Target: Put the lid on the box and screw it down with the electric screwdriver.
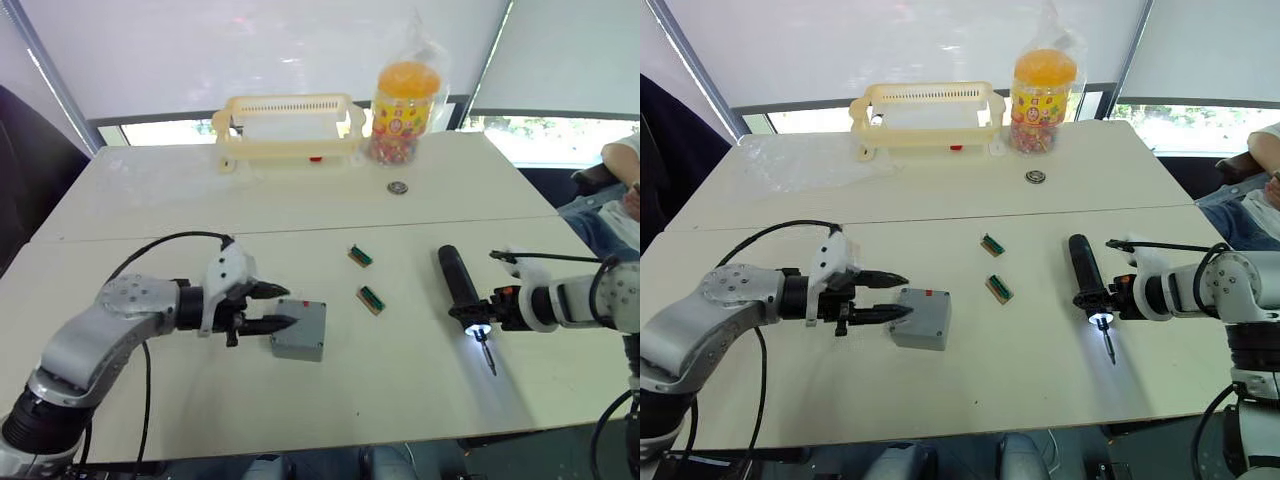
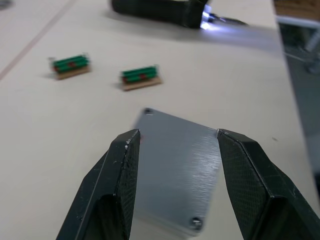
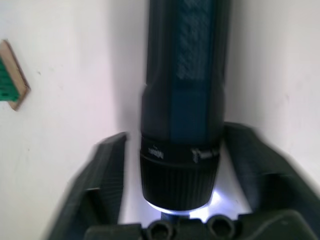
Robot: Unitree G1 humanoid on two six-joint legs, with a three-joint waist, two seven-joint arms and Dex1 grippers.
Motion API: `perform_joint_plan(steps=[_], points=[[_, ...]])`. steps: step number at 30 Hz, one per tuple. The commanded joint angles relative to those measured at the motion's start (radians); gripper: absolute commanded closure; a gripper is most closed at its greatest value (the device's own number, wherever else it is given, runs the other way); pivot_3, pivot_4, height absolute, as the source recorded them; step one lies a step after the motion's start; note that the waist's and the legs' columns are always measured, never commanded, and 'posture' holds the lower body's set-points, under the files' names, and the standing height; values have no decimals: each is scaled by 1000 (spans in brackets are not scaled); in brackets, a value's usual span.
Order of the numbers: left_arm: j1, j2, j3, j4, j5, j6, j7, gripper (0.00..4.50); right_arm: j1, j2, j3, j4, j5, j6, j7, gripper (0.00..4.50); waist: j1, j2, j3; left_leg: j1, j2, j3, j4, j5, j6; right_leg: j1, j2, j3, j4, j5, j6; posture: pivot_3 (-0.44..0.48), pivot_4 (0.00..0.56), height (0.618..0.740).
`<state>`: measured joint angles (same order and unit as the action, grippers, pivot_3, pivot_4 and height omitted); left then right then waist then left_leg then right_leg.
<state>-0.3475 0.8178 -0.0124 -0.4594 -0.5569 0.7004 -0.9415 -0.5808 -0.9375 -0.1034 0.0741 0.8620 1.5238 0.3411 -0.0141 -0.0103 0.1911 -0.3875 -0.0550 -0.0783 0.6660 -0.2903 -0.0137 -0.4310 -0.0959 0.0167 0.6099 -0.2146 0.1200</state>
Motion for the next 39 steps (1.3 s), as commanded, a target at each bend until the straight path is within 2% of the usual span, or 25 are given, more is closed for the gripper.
perform_joint_plan(steps=[1, 4, 7, 9, 13, 17, 24, 29, 39], points=[[25, 10, 52, 23, 50, -40, 52, 2030, 0, -19, 26, -40, -107, -116, 16, 27, 0, 0, 0, 0, 0, 0, 0, 0, 0, 0, 0, 0, 0, 0, 0, 0, 150, 740], [58, -6, 94, 46, 75, -42, 116, 2030, 7, -86, 109, -141, -257, -399, 117, 27, 1, 1, 1, -2, 0, 0, 0, 0, 0, -2, -1, 0, 0, 0, 1, 0, 150, 740], [123, -8, 111, 50, 81, -44, 131, 2030, 30, -13, 40, -339, -110, -430, 249, 27, -3, 1, 1, -2, 0, 0, 0, 0, 0, -4, -1, 0, 1, 2, 3, 0, 150, 740], [157, -12, 98, 46, 72, -48, 115, 2030, 125, 17, 40, -507, -2, -435, 355, 27, -1, 1, 0, -2, 1, 0, -2, 0, 0, -4, 0, 0, 2, 2, 3, 0, 150, 740], [159, -28, 33, 91, 113, -83, 97, 2030, 261, 81, 134, -627, -54, -485, 343, 27, 22, -1, 0, -3, 1, -6, -2, 0, 0, -2, 0, -5, 2, 1, 3, 0, 150, 740], [158, -32, 4, 125, 144, -104, 87, 2030, 273, 130, 249, -638, -208, -588, 297, 27, 24, -1, -1, -3, -2, -2, 2, 0, -1, -2, -2, 0, 0, 1, 1, 0, 150, 740], [124, -68, -61, 158, 193, -133, 94, 2030, 227, 233, 399, -559, -418, -692, 238, 27, 24, -1, -1, -2, -1, -3, 0, 2, -4, -4, -1, -2, 3, 2, 2, 0, 150, 740], [41, -95, -110, 250, 243, -186, 66, 2030, 198, 278, 454, -550, -471, -693, 250, 27, 24, -1, -1, -2, -1, -3, 0, 2, -4, -3, -1, -2, 3, 2, 1, 0, 150, 740], [-114, -174, -174, 452, 322, -308, 3, 2030, 164, 421, 493, -595, -493, -570, 186, 27, 21, -1, -1, -2, -1, -4, 0, 2, -4, -4, -1, -2, 4, 3, 1, 0, 150, 740]])
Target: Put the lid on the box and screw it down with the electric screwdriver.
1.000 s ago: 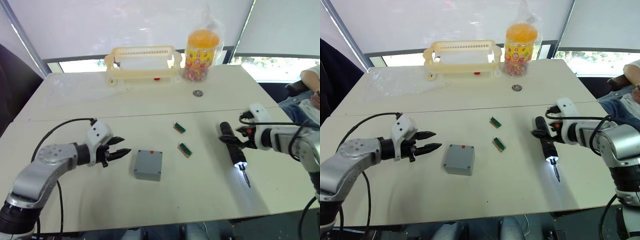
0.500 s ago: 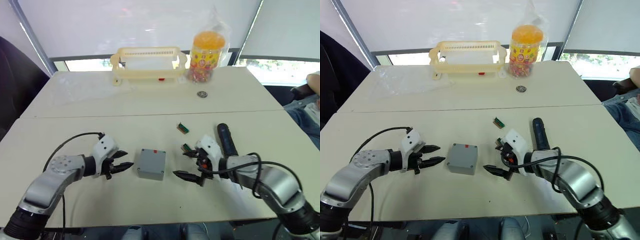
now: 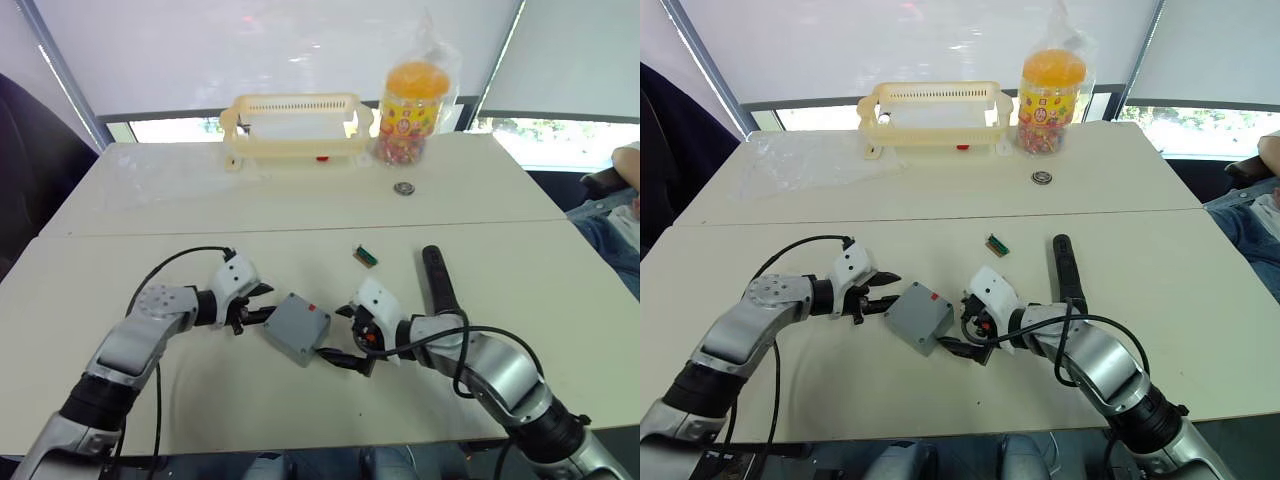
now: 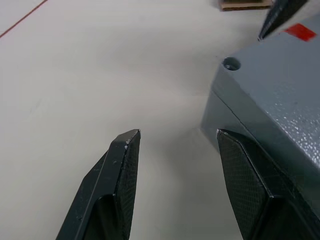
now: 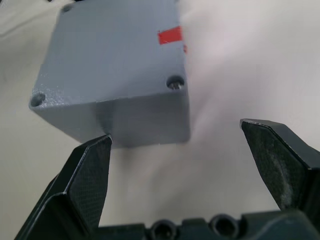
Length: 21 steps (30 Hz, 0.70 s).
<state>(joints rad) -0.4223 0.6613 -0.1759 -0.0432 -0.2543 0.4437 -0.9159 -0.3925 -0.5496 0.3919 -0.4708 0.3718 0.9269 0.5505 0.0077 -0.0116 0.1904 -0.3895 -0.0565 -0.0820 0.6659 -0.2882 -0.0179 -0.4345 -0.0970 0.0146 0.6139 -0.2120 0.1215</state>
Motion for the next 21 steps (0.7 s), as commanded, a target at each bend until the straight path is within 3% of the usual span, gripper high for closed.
perform_joint_plan(steps=[1, 5, 8, 12, 15, 21], points=[[-57, -26, -15, 67, 32, -72, -26, 2030, -26, 45, -3, -55, -2, 43, -31, 27, -1, 0, 0, 0, 0, 0, 0, 0, 0, 0, 0, 0, 0, 0, 0, 0, 150, 740], [-108, -47, -17, 190, 85, -149, -24, 2030, -6, 31, -29, -97, -2, 87, -39, 27, -1, 0, 0, 0, -1, 0, 0, 0, 0, 0, 0, 0, 1, 0, 0, 0, 150, 740], [-90, -14, 22, 193, 84, -153, -24, 2030, 25, -50, -134, -174, 49, 97, 18, 27, -2, 0, 0, 0, -1, 0, 0, 0, 0, 0, 0, 0, 0, 0, 0, 0, 150, 740], [19, 59, 92, 82, 50, -93, -20, 2030, 12, -103, -293, -193, 160, 94, 107, 27, -20, 0, 0, 0, 0, 0, 0, 0, 0, -1, 0, 0, 1, 0, 0, 0, 150, 740], [170, 88, 193, -106, -28, 39, 17, 2030, -60, -63, -350, -65, 151, 52, 81, 27, -31, 0, 0, 1, 2, 0, -1, 0, 0, -1, 1, 0, 2, 0, 0, 0, 150, 740], [360, 46, 308, -403, -153, 240, 130, 2030, -132, 5, -199, 135, -20, -139, 53, 27, -17, -1, 0, 1, 1, -1, -1, 0, 0, 0, 0, 0, 2, 0, 0, 0, 150, 740]])
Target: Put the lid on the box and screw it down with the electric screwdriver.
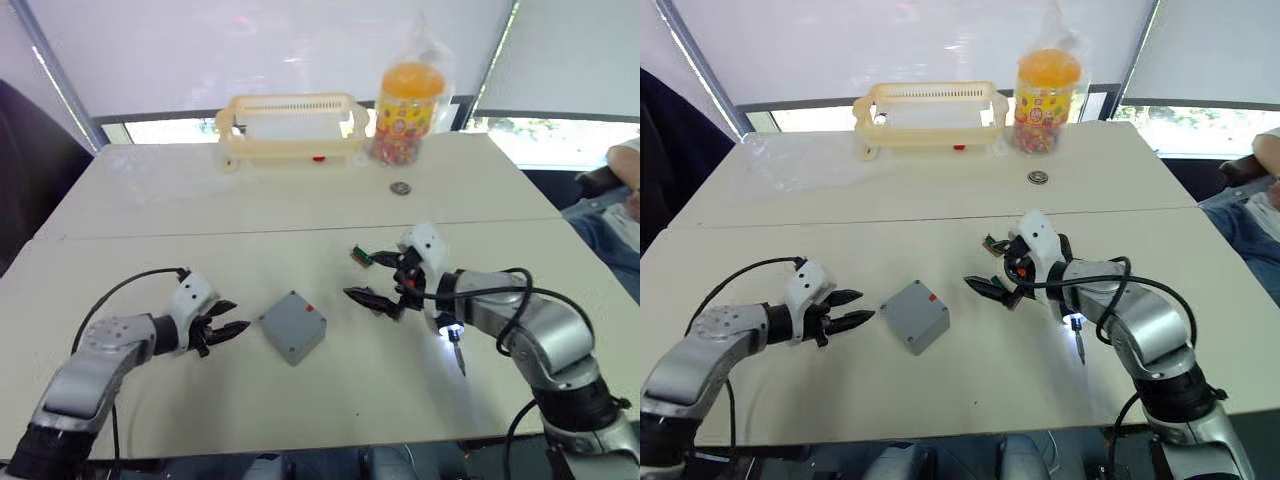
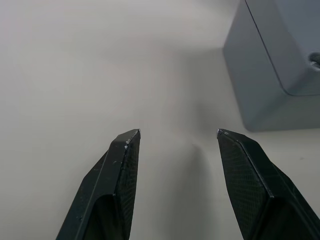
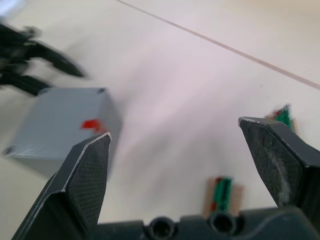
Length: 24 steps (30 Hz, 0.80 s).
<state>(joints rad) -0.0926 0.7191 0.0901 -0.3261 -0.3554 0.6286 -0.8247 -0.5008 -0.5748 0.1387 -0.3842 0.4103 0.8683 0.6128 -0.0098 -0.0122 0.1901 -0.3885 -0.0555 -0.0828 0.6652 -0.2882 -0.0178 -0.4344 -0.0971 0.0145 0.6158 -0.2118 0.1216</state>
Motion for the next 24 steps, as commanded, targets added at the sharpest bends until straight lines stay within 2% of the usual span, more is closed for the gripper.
perform_joint_plan(steps=[1, 6, 10, 17, 24], points=[[50, -17, 49, -149, -62, 73, 53, 2030, -32, 40, 82, 75, -88, -113, -6, 27, -1, 0, 0, 0, 0, 0, 0, 0, 0, 0, 0, 0, 0, 0, 0, 0, 150, 740], [103, -31, 41, -229, -88, 116, 100, 2030, -57, 68, 174, 167, -188, -221, 10, 27, -3, 0, 0, 0, 0, 0, 0, 0, -1, 0, 0, 1, 0, 0, 0, 0, 150, 740], [94, -42, -8, -212, -55, 100, 132, 2030, -54, 78, 197, 188, -222, -262, 38, 27, -2, 0, 0, 0, 0, 0, 0, 0, -1, -1, 0, 0, 0, 0, 0, 0, 150, 740], [0, -37, -99, -106, 26, 22, 133, 2030, 5, 81, 208, 106, -223, -242, 73, 27, -1, 0, 0, 0, -1, 0, 0, 0, -1, 0, 0, 0, 0, 0, 0, 0, 150, 740], [-74, -63, -127, -43, 42, -5, 123, 2030, 56, 109, 195, 19, -221, -160, 37, 27, -3, 0, 0, 0, -1, 0, 0, 0, -1, -1, 0, 0, 1, 0, 0, 0, 150, 740]])
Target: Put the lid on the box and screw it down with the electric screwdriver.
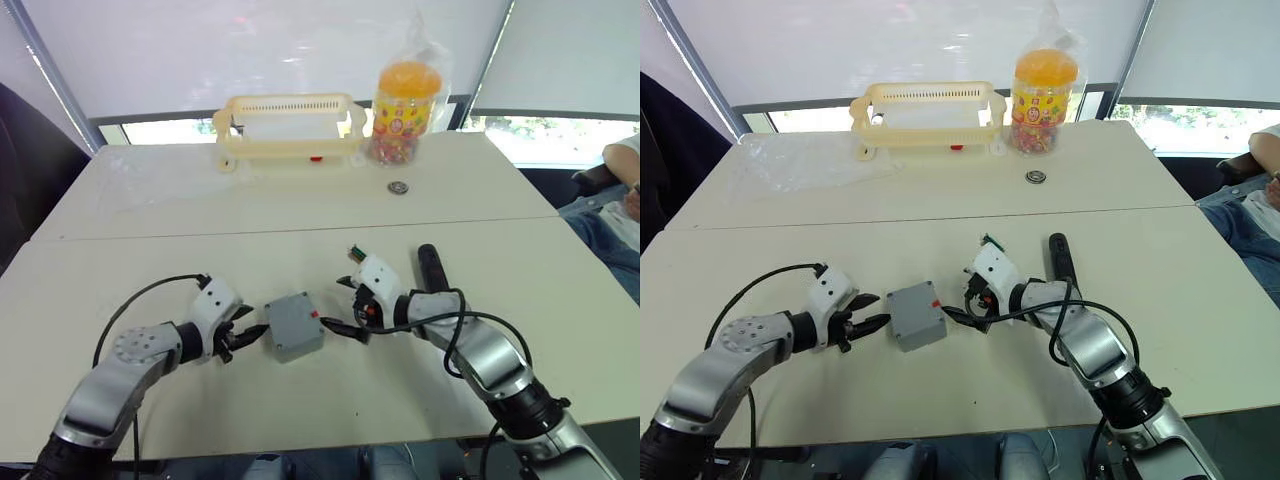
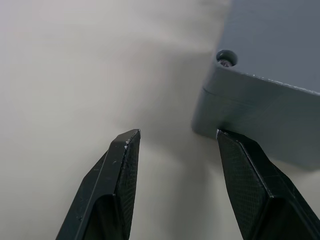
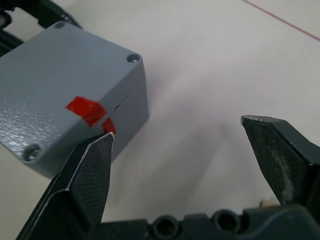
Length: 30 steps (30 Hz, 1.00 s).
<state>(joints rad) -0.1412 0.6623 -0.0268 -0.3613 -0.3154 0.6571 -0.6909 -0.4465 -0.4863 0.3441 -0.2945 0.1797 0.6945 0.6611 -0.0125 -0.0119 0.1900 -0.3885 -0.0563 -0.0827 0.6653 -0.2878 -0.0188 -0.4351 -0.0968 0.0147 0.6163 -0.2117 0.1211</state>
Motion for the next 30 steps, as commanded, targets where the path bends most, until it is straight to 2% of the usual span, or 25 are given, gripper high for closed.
perform_joint_plan(steps=[1, 7, 13, 20, 24, 27, 30], points=[[-34, -8, -13, 1, 4, -38, -15, 2030, 5, 25, -10, -78, 9, 24, -18, 27, 0, 0, 0, 0, 0, 0, 0, 0, 0, 0, 0, 0, 0, 0, 0, 0, 150, 740], [-59, -8, -31, 34, 23, -67, -33, 2030, 13, 45, 3, -100, -6, 52, -43, 27, 0, 0, 0, 0, 0, 0, 0, 0, 0, 0, 0, 0, 0, 0, 0, 0, 150, 740], [-21, 7, -5, -22, -6, -32, -51, 2030, 2, 41, -18, -88, -15, 56, -49, 27, -1, 0, 0, 0, 0, 0, 0, 0, 0, 0, 0, 0, 0, 0, 0, 0, 150, 740], [22, 127, 113, -94, -109, 38, -151, 2030, -52, -39, -169, -87, 91, 77, 51, 27, 2, 0, 0, 0, 0, 0, 0, 0, 0, 0, 0, 0, 0, 0, 0, 0, 150, 740], [-90, 184, 199, -108, -253, 121, -214, 2030, -151, -55, -262, 83, 101, 22, 56, 27, 1, 0, 0, 0, 0, 0, 0, 0, 0, 1, 0, 0, 0, 0, 0, 0, 150, 740], [-166, 218, 187, -114, -288, 150, -239, 2030, -223, -48, -248, 263, 57, -61, 56, 27, -2, 0, 0, 1, 0, 0, 1, 0, 0, 2, 0, 0, 0, 0, 0, 0, 150, 740], [-236, 226, 170, -123, -312, 174, -230, 2030, -306, 4, -223, 493, 13, -144, 41, 27, -9, 0, 0, 1, -1, 1, 0, 0, 0, 1, 0, 0, 0, 0, 0, 0, 150, 740]])
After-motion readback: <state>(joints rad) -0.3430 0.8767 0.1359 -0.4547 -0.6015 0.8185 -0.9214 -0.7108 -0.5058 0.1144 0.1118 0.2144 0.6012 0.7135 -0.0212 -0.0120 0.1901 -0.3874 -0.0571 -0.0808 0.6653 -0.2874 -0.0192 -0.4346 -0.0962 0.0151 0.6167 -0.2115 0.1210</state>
